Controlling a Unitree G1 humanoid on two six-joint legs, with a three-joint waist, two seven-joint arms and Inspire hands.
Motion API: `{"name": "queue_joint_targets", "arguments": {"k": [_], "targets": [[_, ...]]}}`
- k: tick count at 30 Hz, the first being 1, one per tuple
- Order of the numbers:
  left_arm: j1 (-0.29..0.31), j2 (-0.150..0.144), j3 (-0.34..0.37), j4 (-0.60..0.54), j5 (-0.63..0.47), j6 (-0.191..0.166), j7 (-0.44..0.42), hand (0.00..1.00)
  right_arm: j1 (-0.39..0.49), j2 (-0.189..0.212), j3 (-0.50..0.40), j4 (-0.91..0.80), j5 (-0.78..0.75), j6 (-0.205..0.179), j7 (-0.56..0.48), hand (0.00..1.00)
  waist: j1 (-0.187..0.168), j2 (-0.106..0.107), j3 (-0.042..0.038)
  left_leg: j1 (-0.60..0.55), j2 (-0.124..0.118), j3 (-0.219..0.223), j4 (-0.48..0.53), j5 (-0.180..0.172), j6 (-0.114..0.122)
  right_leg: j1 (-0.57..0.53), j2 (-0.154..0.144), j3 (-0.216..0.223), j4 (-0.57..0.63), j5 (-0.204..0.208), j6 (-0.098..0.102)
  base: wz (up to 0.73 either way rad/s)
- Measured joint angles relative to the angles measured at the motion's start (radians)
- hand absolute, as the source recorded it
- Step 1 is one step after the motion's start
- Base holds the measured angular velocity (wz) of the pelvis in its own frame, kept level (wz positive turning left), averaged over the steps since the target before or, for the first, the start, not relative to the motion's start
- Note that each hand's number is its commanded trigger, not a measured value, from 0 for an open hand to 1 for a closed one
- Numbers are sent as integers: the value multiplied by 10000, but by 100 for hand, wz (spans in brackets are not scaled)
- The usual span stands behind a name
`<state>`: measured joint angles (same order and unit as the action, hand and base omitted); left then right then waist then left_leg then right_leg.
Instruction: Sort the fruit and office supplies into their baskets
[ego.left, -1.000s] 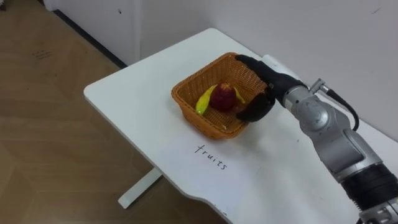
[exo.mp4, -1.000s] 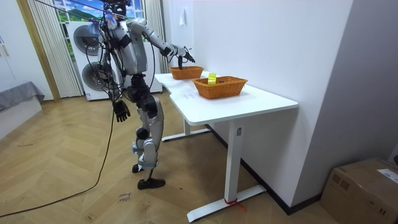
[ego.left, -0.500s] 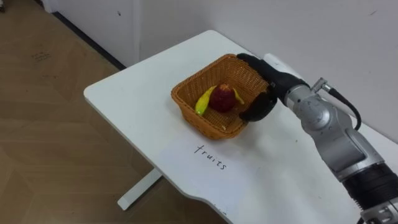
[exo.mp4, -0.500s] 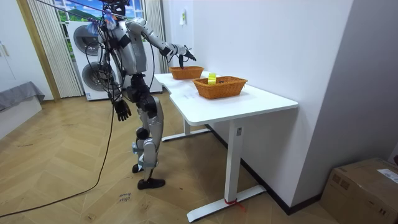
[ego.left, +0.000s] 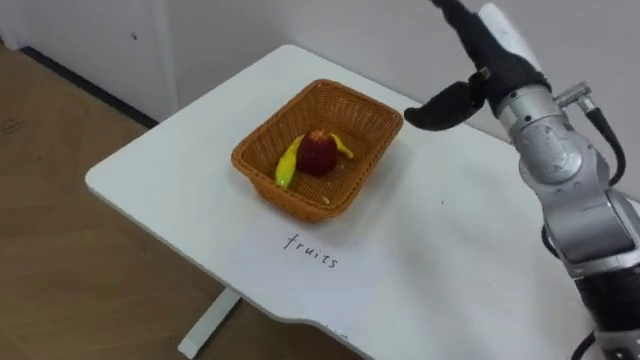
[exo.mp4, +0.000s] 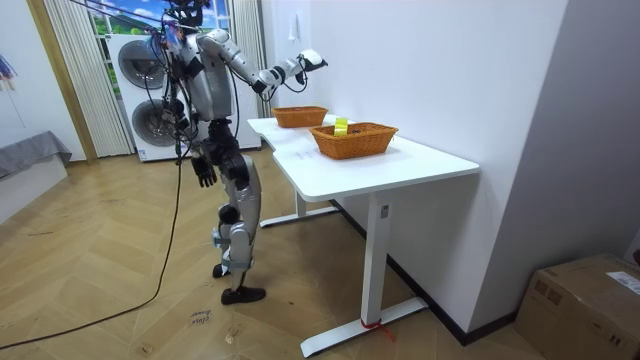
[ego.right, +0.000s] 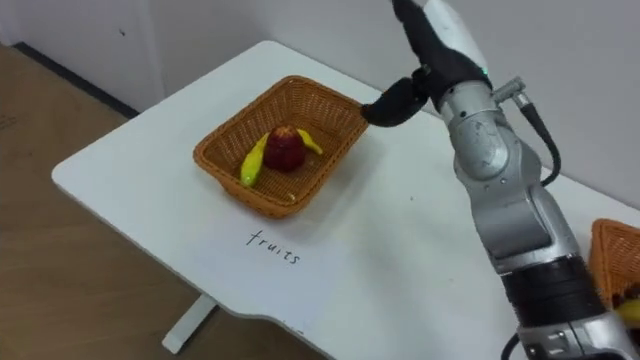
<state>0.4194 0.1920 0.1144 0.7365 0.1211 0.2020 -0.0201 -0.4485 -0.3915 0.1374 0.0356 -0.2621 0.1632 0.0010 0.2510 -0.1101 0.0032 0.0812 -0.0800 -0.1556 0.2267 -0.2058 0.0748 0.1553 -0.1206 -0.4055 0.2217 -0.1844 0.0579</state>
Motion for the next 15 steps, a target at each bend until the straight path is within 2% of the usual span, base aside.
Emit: {"name": "queue_joint_targets", "arguments": {"k": [1,3,4,10,14,15], "targets": [[-16,-38,5,30,-11,-102,3,0,10,-1,-151,-192,357,-67,-132,0,-82,8,-13,48,34,170,-31,2,4,-30,9,117,2,0,0,-25],[-63,-73,3,122,1,-156,-5,0,58,-1,-497,-206,1168,-360,-307,0,-299,40,1,154,39,232,-49,2,5,42,12,189,-1,0,-1,-17],[-93,-83,5,194,17,-259,2,0,152,0,-776,-214,1550,-472,-446,0,-416,48,-18,181,41,273,-43,-2,12,58,12,210,-2,1,-1,-7],[-144,-143,57,281,16,-416,171,0,527,-3,-2164,-782,3311,-581,-1443,0,-1163,153,-40,181,89,529,-48,-3,20,-46,35,424,12,15,-13,-12],[-172,-153,76,370,15,-507,168,0,546,-12,-2875,-805,4439,-804,-2049,0,-1460,282,-61,180,194,821,-81,-12,14,-174,122,617,3,110,-54,-24],[-227,-179,76,471,16,-610,169,0,550,-26,-3042,-806,4640,-822,-2265,0,-1504,330,-70,198,222,946,-122,-12,14,-228,155,795,4,117,-59,-27]]}}
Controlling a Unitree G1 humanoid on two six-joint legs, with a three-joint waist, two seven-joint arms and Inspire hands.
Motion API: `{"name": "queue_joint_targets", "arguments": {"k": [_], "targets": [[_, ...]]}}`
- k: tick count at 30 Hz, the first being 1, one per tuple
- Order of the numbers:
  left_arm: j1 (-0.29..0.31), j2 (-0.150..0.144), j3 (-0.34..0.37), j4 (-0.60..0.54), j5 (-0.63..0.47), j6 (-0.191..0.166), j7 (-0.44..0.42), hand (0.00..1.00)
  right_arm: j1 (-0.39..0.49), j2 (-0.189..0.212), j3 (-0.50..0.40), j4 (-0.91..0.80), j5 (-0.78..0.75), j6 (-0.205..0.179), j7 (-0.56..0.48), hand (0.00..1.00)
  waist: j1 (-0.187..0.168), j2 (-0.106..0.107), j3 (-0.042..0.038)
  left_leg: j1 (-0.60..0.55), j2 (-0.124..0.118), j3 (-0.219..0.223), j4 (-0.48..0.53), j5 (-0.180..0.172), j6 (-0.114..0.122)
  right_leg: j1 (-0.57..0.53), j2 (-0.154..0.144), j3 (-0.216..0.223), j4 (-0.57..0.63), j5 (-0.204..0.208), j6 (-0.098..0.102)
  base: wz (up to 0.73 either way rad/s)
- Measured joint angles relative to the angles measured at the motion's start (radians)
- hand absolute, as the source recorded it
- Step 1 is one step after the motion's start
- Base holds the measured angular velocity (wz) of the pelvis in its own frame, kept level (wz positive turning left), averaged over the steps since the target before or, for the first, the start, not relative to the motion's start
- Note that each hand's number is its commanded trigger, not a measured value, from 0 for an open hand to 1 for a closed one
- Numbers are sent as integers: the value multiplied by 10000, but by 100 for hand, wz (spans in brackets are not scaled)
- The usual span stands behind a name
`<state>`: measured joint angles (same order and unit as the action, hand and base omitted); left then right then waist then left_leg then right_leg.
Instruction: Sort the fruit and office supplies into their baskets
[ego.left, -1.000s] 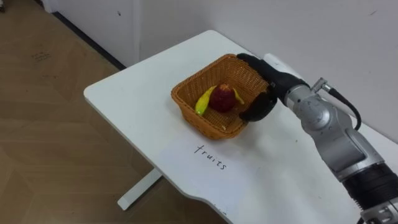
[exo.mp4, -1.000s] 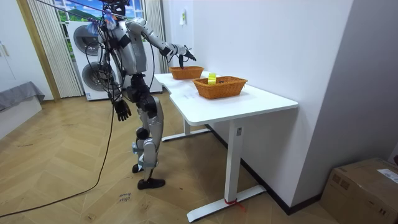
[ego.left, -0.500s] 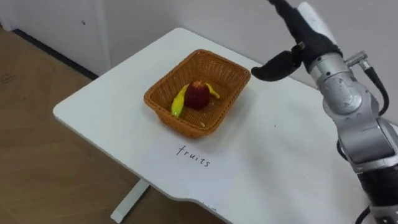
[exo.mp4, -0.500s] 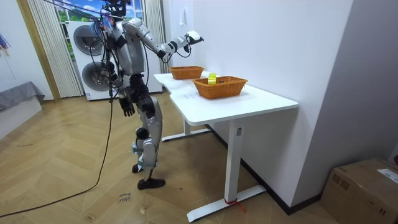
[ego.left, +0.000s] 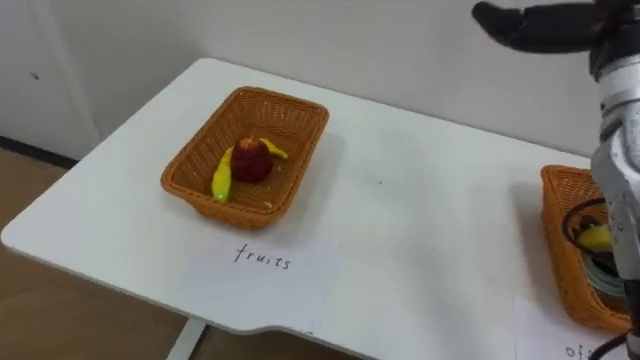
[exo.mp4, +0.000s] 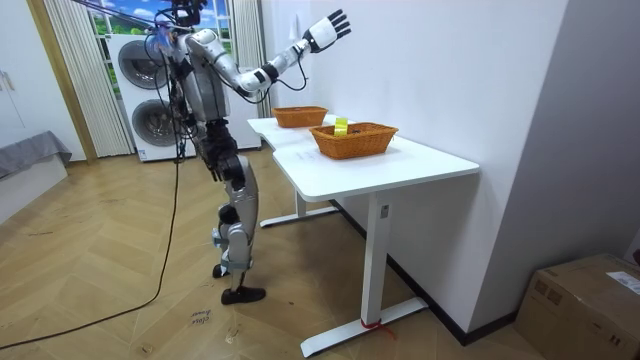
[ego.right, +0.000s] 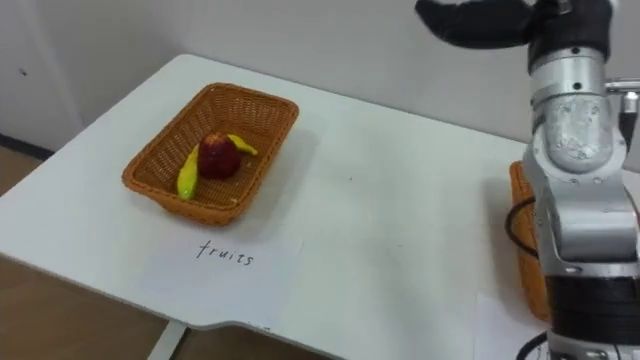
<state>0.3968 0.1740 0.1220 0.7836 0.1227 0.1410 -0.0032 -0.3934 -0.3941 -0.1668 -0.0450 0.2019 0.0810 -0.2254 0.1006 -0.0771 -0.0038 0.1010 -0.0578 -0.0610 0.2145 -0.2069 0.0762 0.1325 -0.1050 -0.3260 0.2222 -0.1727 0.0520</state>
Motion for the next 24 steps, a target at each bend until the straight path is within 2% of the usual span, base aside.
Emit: {"name": "queue_joint_targets", "arguments": {"k": [2,4,7,9,12,15,18,21,24], "targets": [[-77,-14,0,120,-37,-104,2,0,9,-2,-154,-1,331,-56,-234,0,-153,20,4,2,46,127,-36,5,-8,-74,30,110,2,37,-28,-25],[-73,-15,1,135,-137,-171,-11,0,13,-71,-232,-70,600,-56,-350,0,-493,-10,-30,5,85,217,-75,10,-19,-131,73,222,-15,63,-51,-13],[-117,-15,54,132,-218,-220,-87,0,96,-440,-426,-234,909,-57,-458,0,-777,-8,-36,68,123,332,-138,-2,-39,-161,127,425,-18,69,-58,-12],[-156,-35,220,122,-214,-282,-89,0,243,-562,-722,-610,1112,-73,-619,0,-789,-27,-46,44,177,508,-197,-8,-62,-302,200,663,-13,79,-74,-28],[-175,-20,323,101,-293,-291,-5,0,262,-636,-1038,-897,1262,-261,-935,0,-1082,-36,-47,-41,285,767,-200,-35,-104,-483,286,779,-25,155,-151,-23],[-216,-17,359,95,-324,-327,137,0,815,-643,-1599,-1044,1610,-372,-1272,0,-1278,-85,-81,-8,366,920,-275,-63,-148,-465,397,920,-198,205,-196,-17],[-364,-18,362,112,-315,-370,186,0,1181,-672,-2112,-1027,1980,-374,-1517,0,-1438,-77,-60,4,460,1125,-300,-91,-195,-521,505,1117,-246,268,-234,-21],[-494,-17,364,142,-317,-477,215,0,1288,-690,-2419,-1015,2075,-383,-1725,0,-1602,18,8,141,530,1332,-386,-115,-237,-517,600,1382,-298,303,-287,-26],[-511,-5,381,139,-323,-618,267,0,1625,-788,-2626,-1016,2185,-407,-2027,0,-1855,34,2,170,606,1474,-441,-130,-281,-561,684,1529,-337,341,-318,-19]]}}
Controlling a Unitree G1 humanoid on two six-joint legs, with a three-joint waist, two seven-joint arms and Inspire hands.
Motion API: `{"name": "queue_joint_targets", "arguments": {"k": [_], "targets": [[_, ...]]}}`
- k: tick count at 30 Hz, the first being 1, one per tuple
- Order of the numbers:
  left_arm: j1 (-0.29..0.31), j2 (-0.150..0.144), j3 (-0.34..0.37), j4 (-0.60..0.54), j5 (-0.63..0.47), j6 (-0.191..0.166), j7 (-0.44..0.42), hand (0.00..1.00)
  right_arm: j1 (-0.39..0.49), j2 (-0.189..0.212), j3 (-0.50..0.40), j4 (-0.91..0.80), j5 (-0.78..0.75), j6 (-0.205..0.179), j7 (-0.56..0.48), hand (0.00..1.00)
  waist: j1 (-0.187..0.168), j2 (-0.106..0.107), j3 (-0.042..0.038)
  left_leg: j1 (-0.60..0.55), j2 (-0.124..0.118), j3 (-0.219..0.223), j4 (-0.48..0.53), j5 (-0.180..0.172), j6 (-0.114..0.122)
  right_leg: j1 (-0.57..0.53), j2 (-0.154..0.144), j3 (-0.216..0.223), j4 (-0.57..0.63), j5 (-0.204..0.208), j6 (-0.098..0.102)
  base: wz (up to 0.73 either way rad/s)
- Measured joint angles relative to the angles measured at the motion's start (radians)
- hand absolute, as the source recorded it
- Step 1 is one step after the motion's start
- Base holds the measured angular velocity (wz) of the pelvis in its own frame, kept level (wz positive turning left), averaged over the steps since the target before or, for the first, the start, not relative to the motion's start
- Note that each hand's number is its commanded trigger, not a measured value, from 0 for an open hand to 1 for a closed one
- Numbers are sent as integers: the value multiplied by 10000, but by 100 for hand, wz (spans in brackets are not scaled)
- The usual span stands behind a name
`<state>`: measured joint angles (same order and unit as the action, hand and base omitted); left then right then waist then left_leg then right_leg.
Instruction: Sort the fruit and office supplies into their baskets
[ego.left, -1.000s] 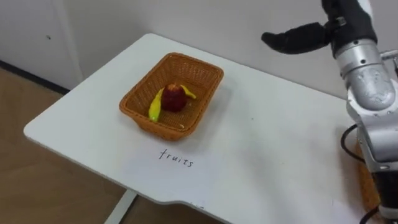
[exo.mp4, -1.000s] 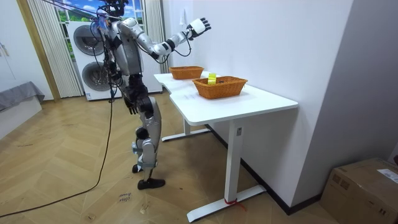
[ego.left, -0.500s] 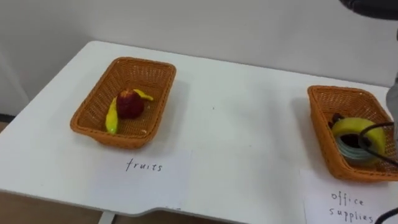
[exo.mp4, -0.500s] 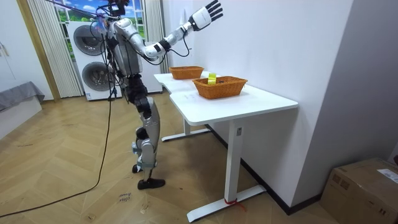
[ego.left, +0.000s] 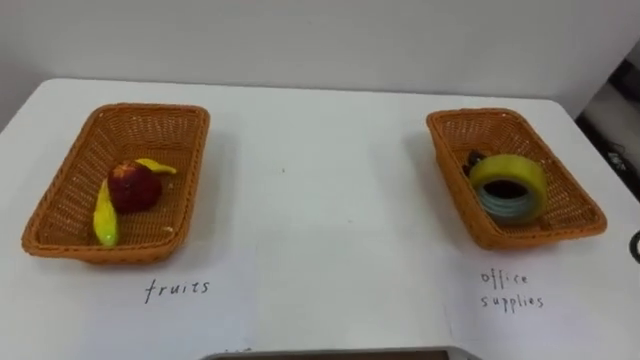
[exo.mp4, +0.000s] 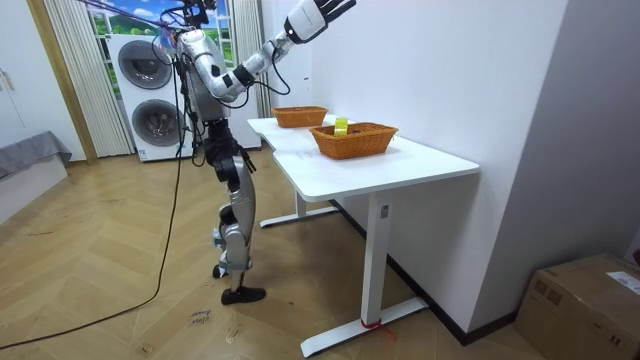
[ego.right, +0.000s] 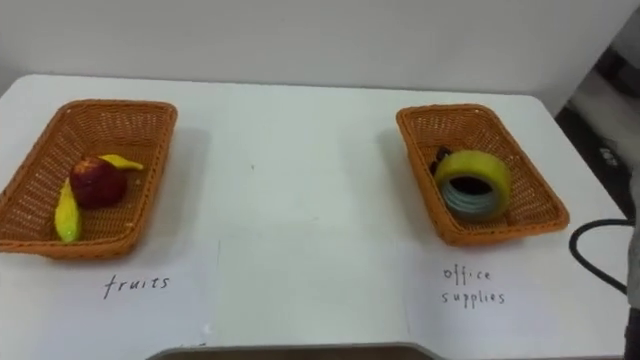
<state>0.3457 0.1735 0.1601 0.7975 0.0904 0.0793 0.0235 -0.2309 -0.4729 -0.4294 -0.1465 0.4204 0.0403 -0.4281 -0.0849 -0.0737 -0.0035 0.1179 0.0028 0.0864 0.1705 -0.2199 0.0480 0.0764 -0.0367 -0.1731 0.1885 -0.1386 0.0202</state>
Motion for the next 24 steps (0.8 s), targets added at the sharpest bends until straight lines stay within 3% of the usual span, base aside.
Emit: {"name": "queue_joint_targets", "arguments": {"k": [7,11,17,18,24], "targets": [[-48,-46,-23,76,-3,-6,163,0,596,-9,-777,76,458,1,-642,0,-316,-75,24,-40,142,493,-140,-12,-80,-285,168,339,-9,53,-85,-18],[-33,-64,11,118,-3,-25,379,0,1165,-8,-1244,220,465,-151,-1155,0,-472,-144,-46,70,247,804,-192,-31,-158,-385,278,429,-7,96,-155,-21],[0,-45,42,298,-28,-60,533,0,1932,-3,-1916,807,800,-192,-1646,0,-793,-205,-21,153,368,1134,-243,-129,-240,-424,406,619,-1,128,-208,-20],[-31,-48,58,297,-25,-66,533,0,2122,-3,-2209,1007,825,-198,-1726,0,-831,-270,15,157,381,1172,-243,-134,-249,-430,422,643,-1,128,-209,-6],[-40,-36,32,304,-47,-137,656,0,2685,-5,-2750,2256,1424,-396,-2592,0,-1159,-232,5,148,421,1334,-214,-157,-278,-519,455,653,24,141,-236,-8]]}}
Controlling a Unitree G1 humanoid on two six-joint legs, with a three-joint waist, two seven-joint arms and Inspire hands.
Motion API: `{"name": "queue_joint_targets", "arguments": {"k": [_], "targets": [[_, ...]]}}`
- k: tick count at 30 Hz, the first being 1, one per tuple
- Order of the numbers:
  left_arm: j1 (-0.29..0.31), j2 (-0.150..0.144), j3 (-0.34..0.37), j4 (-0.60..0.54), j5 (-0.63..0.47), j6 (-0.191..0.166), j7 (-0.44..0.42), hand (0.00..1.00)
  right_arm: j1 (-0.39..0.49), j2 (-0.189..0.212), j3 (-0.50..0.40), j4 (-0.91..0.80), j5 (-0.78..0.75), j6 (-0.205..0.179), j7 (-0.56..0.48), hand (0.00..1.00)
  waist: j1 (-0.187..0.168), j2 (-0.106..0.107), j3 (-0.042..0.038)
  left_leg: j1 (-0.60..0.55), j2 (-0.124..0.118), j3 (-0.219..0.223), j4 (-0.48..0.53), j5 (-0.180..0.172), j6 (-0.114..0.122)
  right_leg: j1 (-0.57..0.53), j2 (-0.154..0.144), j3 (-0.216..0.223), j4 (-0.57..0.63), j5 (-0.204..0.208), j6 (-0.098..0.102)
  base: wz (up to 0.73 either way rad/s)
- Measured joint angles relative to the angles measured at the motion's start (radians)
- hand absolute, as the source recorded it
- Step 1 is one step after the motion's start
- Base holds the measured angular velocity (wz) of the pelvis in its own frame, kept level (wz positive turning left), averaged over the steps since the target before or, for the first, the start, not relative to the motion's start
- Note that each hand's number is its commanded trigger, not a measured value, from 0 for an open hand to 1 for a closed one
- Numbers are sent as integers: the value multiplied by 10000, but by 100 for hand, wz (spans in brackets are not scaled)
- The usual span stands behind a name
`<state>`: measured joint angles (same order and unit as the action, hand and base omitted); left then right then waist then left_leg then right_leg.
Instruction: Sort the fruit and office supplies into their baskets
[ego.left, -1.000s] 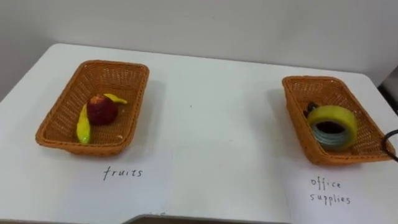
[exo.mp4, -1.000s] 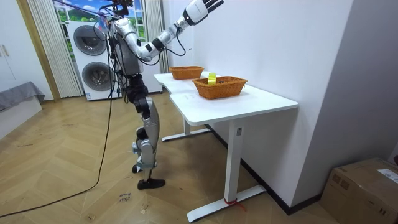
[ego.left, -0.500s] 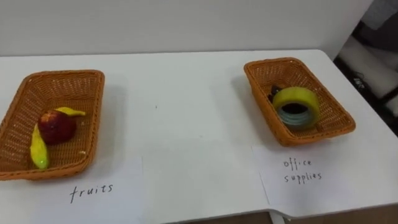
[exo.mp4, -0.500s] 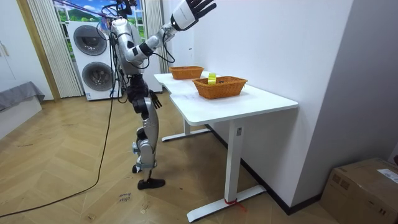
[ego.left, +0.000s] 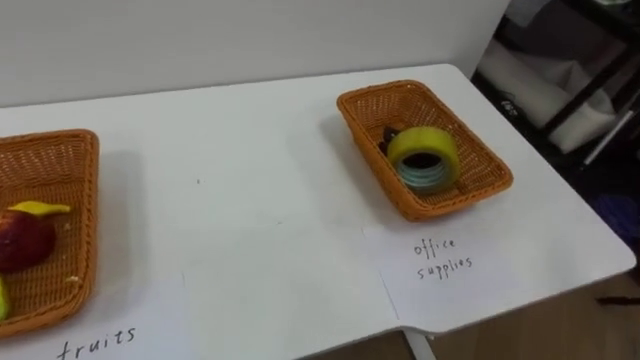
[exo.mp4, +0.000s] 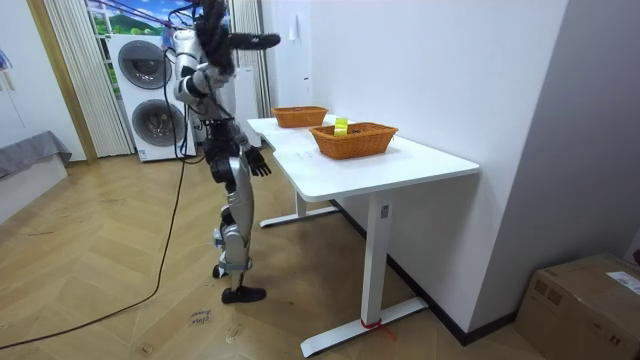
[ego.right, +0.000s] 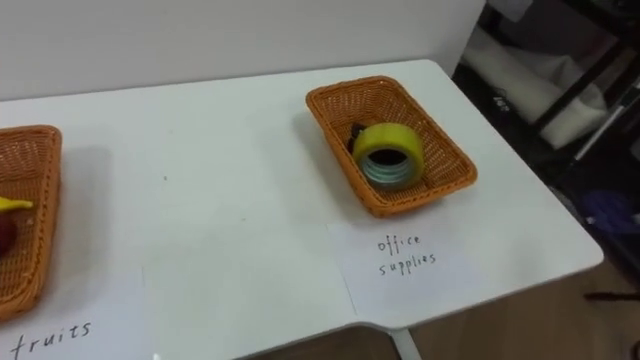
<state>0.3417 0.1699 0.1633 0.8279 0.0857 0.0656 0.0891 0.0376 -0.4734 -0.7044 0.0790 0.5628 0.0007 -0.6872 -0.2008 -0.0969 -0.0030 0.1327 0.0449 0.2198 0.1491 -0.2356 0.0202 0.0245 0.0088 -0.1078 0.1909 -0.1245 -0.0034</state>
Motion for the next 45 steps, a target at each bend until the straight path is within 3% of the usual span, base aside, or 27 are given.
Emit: {"name": "queue_joint_targets", "arguments": {"k": [7,11,16,20,26,31,38,42,45], "targets": [[79,3,322,76,-159,-10,53,0,1040,98,-304,1122,1346,-31,-765,0,-119,11,4,94,42,312,-42,-24,-45,-64,121,342,-2,-10,-68,-15],[46,13,310,63,-155,-13,52,0,1398,190,-370,2044,1400,-363,-943,0,-191,-41,-5,130,62,330,-31,-28,-56,-61,128,333,-30,-11,-79,0],[7,3,315,77,-227,-63,105,0,1918,1182,-370,3391,1408,-551,-994,0,-190,-9,-5,148,106,386,-42,-58,-99,-70,165,342,-52,-32,-111,-2],[-2,-8,338,77,-385,-65,107,0,2145,1364,-368,4667,1664,-552,-1011,0,-169,117,-51,159,112,390,-60,-62,-110,-87,205,496,-33,-53,-127,-1],[-134,-19,463,77,-386,-27,53,0,2467,2056,-330,5782,1992,-556,-912,0,-199,220,-69,197,125,368,-58,-95,-162,-167,205,532,158,-217,-170,-1],[-158,-39,423,207,-558,-19,-95,0,2770,2716,-96,6924,2105,-555,-313,0,-151,319,-60,288,122,370,-54,-129,-197,-170,216,528,333,-348,-186,-1],[-218,-119,246,556,-817,92,-366,0,2698,2995,985,8761,2095,-199,1028,0,-123,539,-50,311,96,410,-54,-138,-214,-361,126,526,687,-543,-218,-1],[-226,-202,253,564,-839,151,-548,0,2667,3029,1850,9584,1602,-82,2415,0,-101,634,-54,389,113,381,-54,-132,-238,-262,130,414,632,-566,-240,4],[-275,-348,172,571,-836,173,-601,0,2487,3067,2388,10560,1213,235,3413,0,57,660,-48,405,123,357,-71,-140,-252,-216,119,355,606,-581,-255,4]]}}
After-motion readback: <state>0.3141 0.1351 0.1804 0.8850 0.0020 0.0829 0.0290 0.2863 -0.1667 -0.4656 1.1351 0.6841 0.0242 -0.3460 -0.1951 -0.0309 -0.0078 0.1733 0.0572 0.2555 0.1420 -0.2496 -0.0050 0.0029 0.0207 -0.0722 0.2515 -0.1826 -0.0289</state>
